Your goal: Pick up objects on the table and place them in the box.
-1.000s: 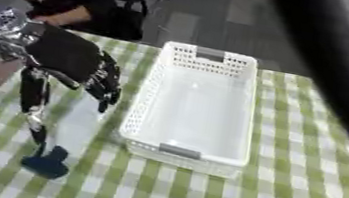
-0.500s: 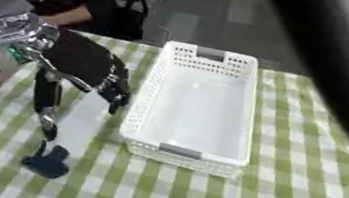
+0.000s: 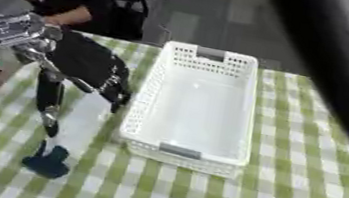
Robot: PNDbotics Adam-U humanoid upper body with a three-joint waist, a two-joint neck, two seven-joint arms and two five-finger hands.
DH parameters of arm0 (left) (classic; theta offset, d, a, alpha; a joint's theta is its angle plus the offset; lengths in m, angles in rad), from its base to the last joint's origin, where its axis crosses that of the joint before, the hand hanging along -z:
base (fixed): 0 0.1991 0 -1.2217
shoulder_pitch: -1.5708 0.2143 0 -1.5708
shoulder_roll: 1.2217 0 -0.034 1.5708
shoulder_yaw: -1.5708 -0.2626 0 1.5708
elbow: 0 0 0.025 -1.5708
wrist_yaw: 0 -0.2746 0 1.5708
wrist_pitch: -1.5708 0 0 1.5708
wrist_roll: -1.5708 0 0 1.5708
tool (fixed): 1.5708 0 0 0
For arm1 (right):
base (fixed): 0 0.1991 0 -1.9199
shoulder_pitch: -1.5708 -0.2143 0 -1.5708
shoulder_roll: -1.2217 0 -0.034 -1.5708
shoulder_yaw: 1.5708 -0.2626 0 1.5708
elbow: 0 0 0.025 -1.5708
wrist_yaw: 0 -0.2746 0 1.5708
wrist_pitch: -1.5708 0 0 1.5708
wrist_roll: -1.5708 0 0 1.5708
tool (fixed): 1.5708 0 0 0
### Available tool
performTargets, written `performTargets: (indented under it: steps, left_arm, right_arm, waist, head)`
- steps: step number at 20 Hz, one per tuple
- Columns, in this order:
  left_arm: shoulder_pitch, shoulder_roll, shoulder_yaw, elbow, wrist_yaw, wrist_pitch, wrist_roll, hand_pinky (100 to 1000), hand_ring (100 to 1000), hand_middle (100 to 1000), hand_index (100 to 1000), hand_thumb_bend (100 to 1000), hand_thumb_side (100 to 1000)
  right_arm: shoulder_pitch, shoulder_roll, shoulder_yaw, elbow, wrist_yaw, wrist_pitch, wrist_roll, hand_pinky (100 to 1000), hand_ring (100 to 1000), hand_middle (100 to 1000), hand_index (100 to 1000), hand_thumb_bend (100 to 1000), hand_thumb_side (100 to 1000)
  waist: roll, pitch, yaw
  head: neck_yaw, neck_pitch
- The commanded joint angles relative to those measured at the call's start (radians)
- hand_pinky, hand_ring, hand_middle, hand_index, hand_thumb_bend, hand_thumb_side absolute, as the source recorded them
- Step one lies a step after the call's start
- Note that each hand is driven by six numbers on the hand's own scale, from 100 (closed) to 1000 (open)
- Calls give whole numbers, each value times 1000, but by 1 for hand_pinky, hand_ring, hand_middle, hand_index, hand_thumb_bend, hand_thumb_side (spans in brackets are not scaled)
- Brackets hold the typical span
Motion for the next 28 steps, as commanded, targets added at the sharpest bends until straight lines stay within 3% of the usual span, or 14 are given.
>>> performTargets:
  steps: [1, 16, 23, 28]
  left_arm:
    - [-14, 24, 5, -11, -35, -183, -189, 746, 690, 707, 722, 917, 405]
    - [26, 40, -3, 23, -134, -183, -143, 741, 689, 710, 728, 917, 398]
    - [146, 118, 48, 16, -147, -183, -85, 738, 687, 711, 733, 917, 398]
    - [191, 131, 67, 8, -173, -183, -36, 739, 691, 727, 747, 914, 398]
  right_arm:
    - [-9, -22, -9, -14, -5, -116, 120, 272, 473, 440, 541, 100, 1000]
    - [-8, -21, -9, -14, 0, -116, 118, 272, 473, 440, 541, 100, 1000]
    - [0, -22, -11, -14, 11, -115, 112, 272, 473, 440, 541, 100, 1000]
    - [11, -17, -6, -14, 29, -118, 107, 271, 473, 440, 541, 100, 1000]
  waist:
    - [-2, -7, 1]
    - [-1, -6, 3]
    - [1, -6, 15]
    - [-5, -6, 21]
  head:
    - [14, -6]
    - [17, -5]
    - [5, 5]
    - [1, -2]
